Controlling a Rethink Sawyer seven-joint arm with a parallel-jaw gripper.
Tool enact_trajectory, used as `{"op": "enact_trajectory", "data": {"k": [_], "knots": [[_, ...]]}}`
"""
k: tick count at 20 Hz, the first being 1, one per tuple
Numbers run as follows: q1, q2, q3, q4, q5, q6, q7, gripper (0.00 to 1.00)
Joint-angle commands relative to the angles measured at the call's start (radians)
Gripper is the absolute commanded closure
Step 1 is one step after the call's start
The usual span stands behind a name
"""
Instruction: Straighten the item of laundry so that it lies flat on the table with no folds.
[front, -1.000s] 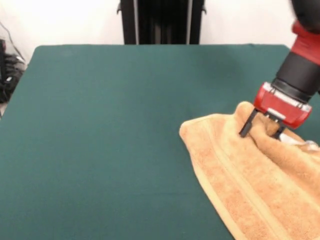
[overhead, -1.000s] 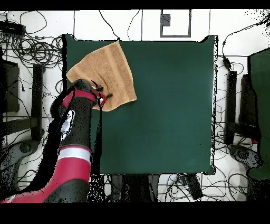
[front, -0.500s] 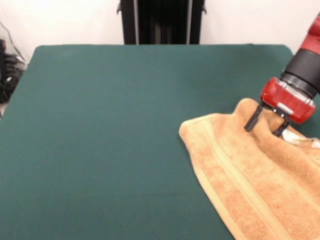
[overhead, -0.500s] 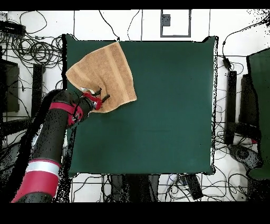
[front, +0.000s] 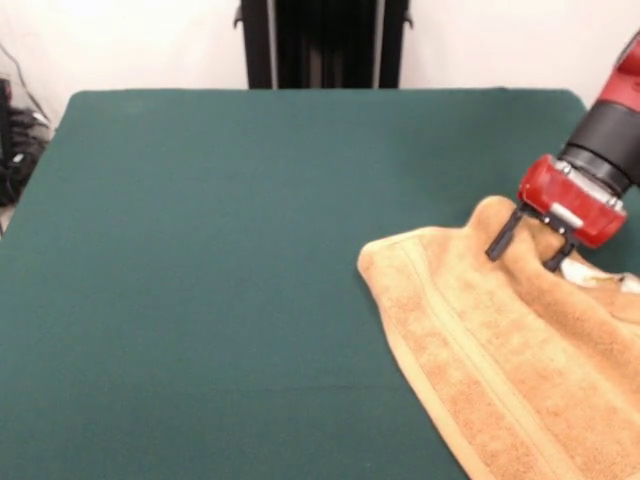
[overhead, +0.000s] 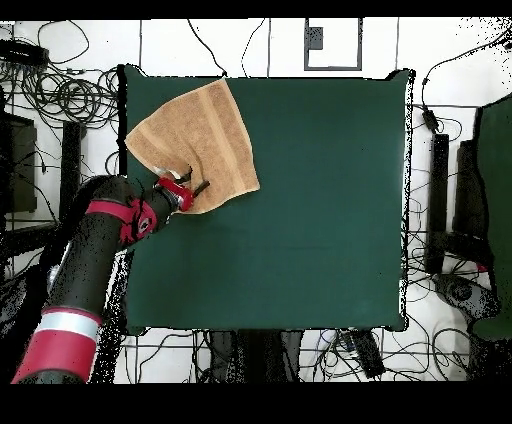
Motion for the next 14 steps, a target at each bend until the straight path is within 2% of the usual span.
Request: {"op": "enact_trajectory", "data": {"k": [1, 3, 7, 14], "knots": [[-0.260, 0.082, 0.357, 0.278, 0.224, -0.010, -0.054, 0.00], [-0.315, 0.068, 0.407, 0.296, 0.257, 0.039, -0.145, 0.00], [-0.389, 0.049, 0.471, 0.327, 0.305, 0.108, -0.254, 0.00], [-0.422, 0.042, 0.492, 0.351, 0.300, 0.111, -0.275, 0.00]]}}
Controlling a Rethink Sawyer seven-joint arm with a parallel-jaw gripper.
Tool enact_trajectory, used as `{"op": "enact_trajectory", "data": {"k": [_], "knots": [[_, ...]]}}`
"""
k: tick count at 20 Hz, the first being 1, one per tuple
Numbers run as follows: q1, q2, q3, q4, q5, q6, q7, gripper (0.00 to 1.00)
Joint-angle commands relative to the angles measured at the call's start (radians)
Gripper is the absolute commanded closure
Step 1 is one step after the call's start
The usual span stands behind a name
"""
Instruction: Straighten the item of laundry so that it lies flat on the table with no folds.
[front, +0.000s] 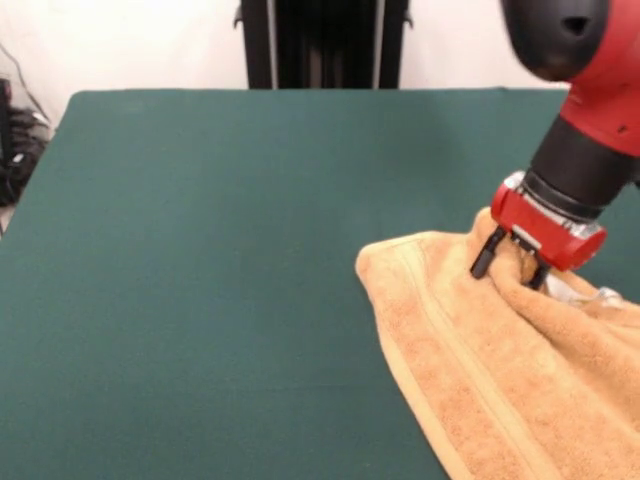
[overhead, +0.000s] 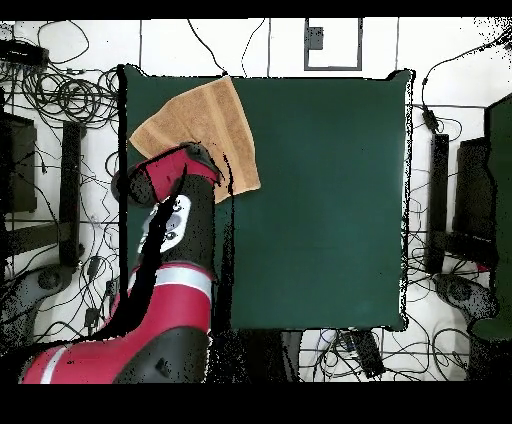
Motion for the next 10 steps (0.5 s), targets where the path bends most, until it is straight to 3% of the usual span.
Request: {"op": "enact_trajectory", "data": {"k": [1, 10], "knots": [[-0.078, 0.227, 0.203, 0.256, 0.004, 0.106, -0.217, 0.00], [-0.042, 0.236, 0.169, 0.238, 0.015, 0.127, -0.093, 0.00]]}}
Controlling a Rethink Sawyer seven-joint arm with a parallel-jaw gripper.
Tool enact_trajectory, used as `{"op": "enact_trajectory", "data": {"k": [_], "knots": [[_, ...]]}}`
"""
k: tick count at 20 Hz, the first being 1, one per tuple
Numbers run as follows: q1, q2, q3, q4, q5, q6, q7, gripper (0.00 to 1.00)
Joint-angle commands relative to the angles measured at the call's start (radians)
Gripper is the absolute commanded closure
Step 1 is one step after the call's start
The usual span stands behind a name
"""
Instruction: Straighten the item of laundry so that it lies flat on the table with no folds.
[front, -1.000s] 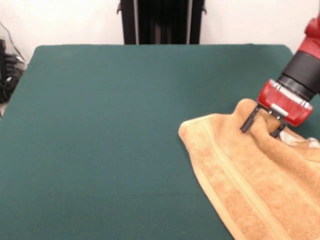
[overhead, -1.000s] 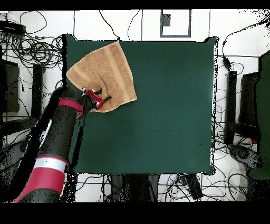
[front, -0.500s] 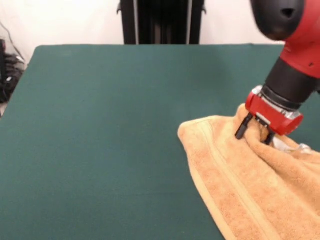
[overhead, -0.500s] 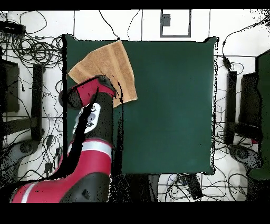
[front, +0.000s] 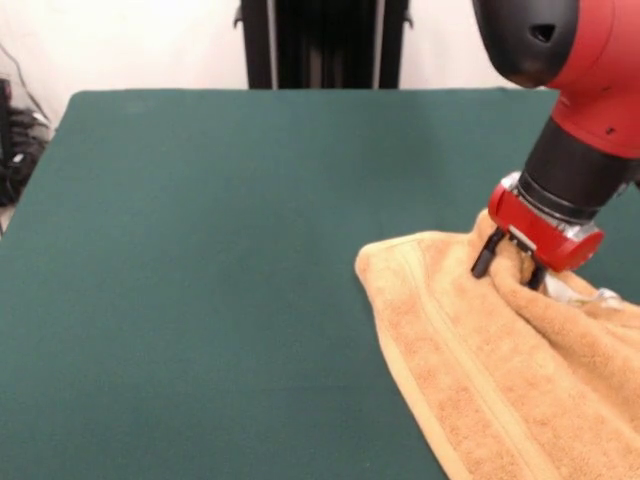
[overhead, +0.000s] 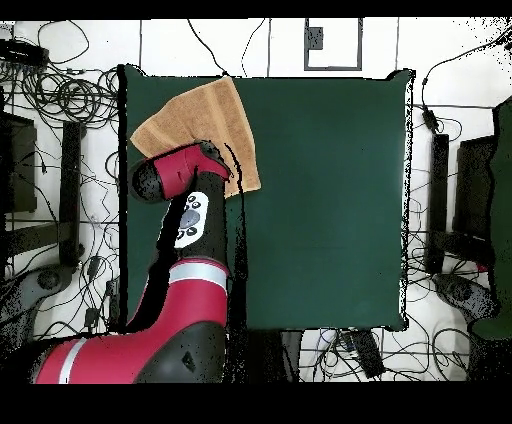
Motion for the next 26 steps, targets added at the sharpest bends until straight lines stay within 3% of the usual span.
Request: {"op": "enact_trajectory", "data": {"k": [1, 4, 7, 9, 13, 20, 26], "knots": [[-0.006, 0.252, 0.128, 0.226, 0.000, 0.106, -0.094, 0.00], [-0.039, 0.247, 0.160, 0.247, 0.007, 0.078, -0.129, 0.00], [-0.215, 0.256, 0.324, 0.320, 0.038, 0.003, -0.328, 0.00], [-0.336, 0.296, 0.434, 0.342, 0.076, 0.042, -0.464, 0.00], [-0.474, 0.380, 0.559, 0.341, 0.146, 0.157, -0.633, 0.00], [-0.544, 0.455, 0.623, 0.327, 0.239, 0.286, -0.785, 0.00], [-0.530, 0.438, 0.609, 0.349, 0.254, 0.213, -0.806, 0.00]]}}
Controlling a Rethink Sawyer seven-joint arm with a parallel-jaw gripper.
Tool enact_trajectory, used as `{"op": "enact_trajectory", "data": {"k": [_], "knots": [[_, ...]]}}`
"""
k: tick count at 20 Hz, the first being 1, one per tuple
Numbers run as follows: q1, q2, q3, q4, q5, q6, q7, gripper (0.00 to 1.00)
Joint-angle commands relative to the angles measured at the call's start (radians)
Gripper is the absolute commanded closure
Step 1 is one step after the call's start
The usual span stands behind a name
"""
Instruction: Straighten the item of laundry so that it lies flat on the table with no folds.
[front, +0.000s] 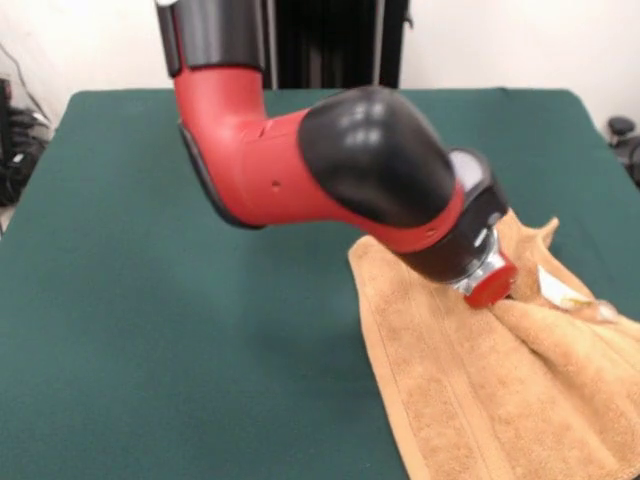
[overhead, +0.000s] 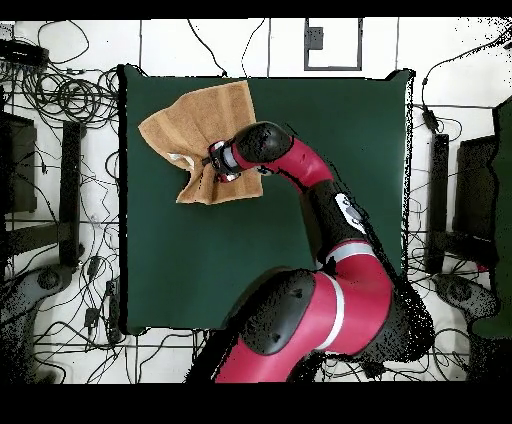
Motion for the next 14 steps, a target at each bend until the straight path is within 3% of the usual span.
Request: {"op": "enact_trajectory", "data": {"k": [1, 5, 14], "knots": [[0.075, 0.325, 0.041, 0.289, -0.131, -0.123, -0.213, 0.00], [0.108, 0.281, 0.009, 0.325, -0.148, -0.242, -0.121, 0.00], [0.030, 0.357, 0.069, 0.321, -0.052, -0.086, -0.215, 0.00]]}}
